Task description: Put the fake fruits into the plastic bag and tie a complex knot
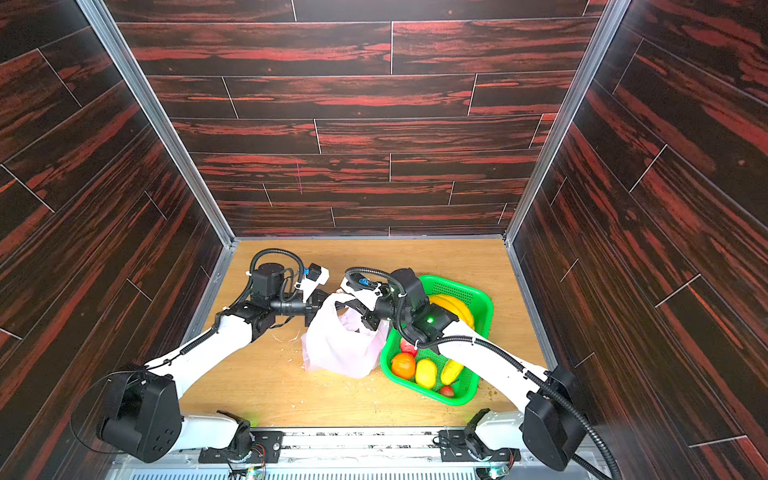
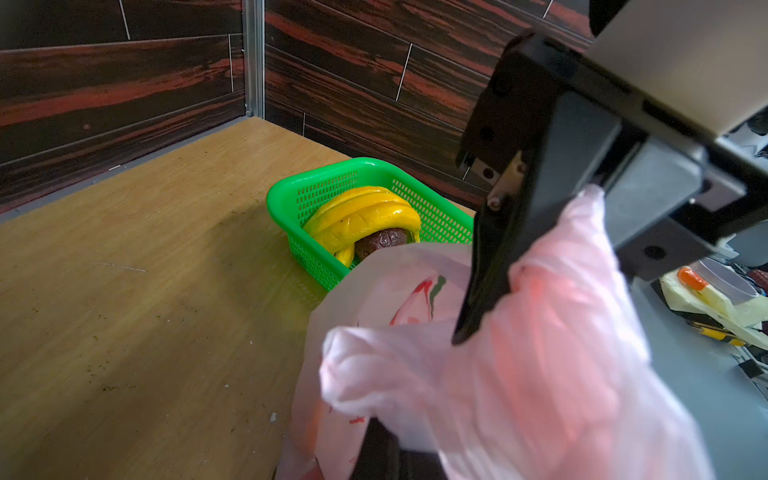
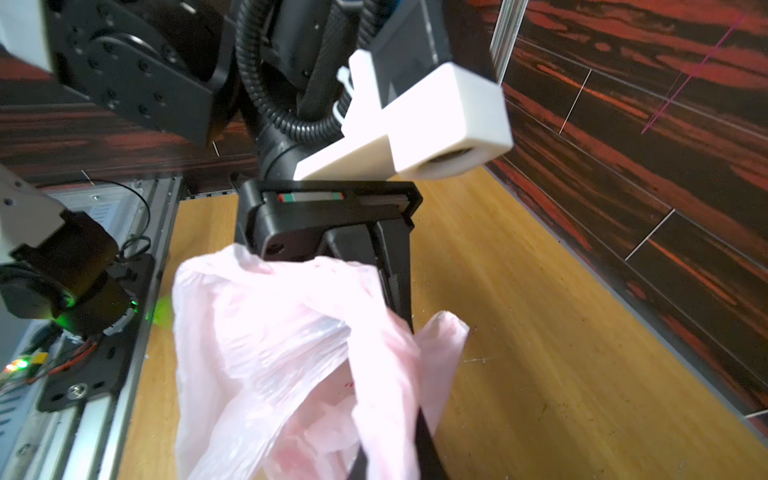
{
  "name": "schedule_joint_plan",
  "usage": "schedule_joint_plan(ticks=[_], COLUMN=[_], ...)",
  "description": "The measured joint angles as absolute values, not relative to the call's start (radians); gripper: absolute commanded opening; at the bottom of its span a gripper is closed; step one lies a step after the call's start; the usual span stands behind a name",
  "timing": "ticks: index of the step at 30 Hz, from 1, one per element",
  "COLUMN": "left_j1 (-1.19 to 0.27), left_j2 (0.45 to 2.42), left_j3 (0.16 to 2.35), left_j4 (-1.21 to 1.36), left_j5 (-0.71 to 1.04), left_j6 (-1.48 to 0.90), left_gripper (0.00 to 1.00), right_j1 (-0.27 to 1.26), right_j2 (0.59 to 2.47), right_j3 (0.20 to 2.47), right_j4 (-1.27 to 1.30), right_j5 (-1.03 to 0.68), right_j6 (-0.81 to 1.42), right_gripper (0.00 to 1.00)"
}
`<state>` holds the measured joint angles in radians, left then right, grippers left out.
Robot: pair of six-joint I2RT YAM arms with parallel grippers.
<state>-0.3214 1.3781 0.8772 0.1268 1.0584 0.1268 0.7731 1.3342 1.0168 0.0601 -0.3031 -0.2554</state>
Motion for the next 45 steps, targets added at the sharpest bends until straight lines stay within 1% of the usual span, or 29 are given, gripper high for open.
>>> schedule_joint_plan(ticks=[2, 5, 7, 8, 10, 14, 20, 24, 28, 30, 33, 36, 39, 45], left_j1=[-0.321, -0.321, -0.321, -0.321, -0.321, -0.321, -0.321, -0.321, -0.321, -0.321, -0.321, -0.321, -0.321, -0.321], left_j2=[1.378, 1.378, 1.378, 1.378, 1.378, 1.378, 1.374, 1.372, 1.372, 1.372, 1.372, 1.372, 1.372, 1.372], left_j3=[0.877, 0.878, 0.880, 0.882, 0.887, 0.894, 0.894, 0.894, 0.894, 0.894, 0.894, 0.894, 0.895, 0.905], left_j4=[0.126, 0.125, 0.121, 0.120, 0.115, 0.101, 0.080, 0.073, 0.069, 0.069, 0.067, 0.067, 0.060, 0.043], left_j5=[1.058, 1.059, 1.059, 1.059, 1.060, 1.063, 1.063, 1.062, 1.062, 1.063, 1.063, 1.063, 1.063, 1.064], left_j6=[0.127, 0.127, 0.126, 0.126, 0.123, 0.123, 0.123, 0.123, 0.123, 0.123, 0.123, 0.123, 0.124, 0.131], left_gripper=[0.00, 0.00, 0.00, 0.00, 0.00, 0.00, 0.00, 0.00, 0.00, 0.00, 0.00, 0.00, 0.00, 0.00], right_j1=[0.773, 0.772, 0.772, 0.772, 0.772, 0.766, 0.719, 0.697, 0.697, 0.697, 0.697, 0.697, 0.696, 0.696], right_j2=[1.329, 1.314, 1.303, 1.299, 1.286, 1.231, 1.035, 0.890, 0.816, 0.797, 0.805, 0.853, 0.933, 1.017], right_j3=[1.017, 1.020, 1.028, 1.034, 1.049, 1.072, 1.062, 0.993, 0.889, 0.802, 0.670, 0.598, 0.591, 0.591], right_j4=[0.049, 0.025, 0.001, -0.009, -0.039, -0.109, -0.180, -0.168, -0.124, -0.058, 0.061, 0.166, 0.267, 0.395], right_j5=[-0.303, -0.304, -0.305, -0.305, -0.304, -0.299, -0.301, -0.347, -0.422, -0.461, -0.500, -0.524, -0.546, -0.542], right_j6=[-0.252, -0.244, -0.235, -0.237, -0.224, -0.191, -0.081, 0.019, 0.115, 0.172, 0.253, 0.322, 0.376, 0.421], right_gripper=[0.26, 0.47, 0.63, 0.68, 0.74, 0.80, 0.80, 0.68, 0.54, 0.51, 0.50, 0.47, 0.44, 0.45])
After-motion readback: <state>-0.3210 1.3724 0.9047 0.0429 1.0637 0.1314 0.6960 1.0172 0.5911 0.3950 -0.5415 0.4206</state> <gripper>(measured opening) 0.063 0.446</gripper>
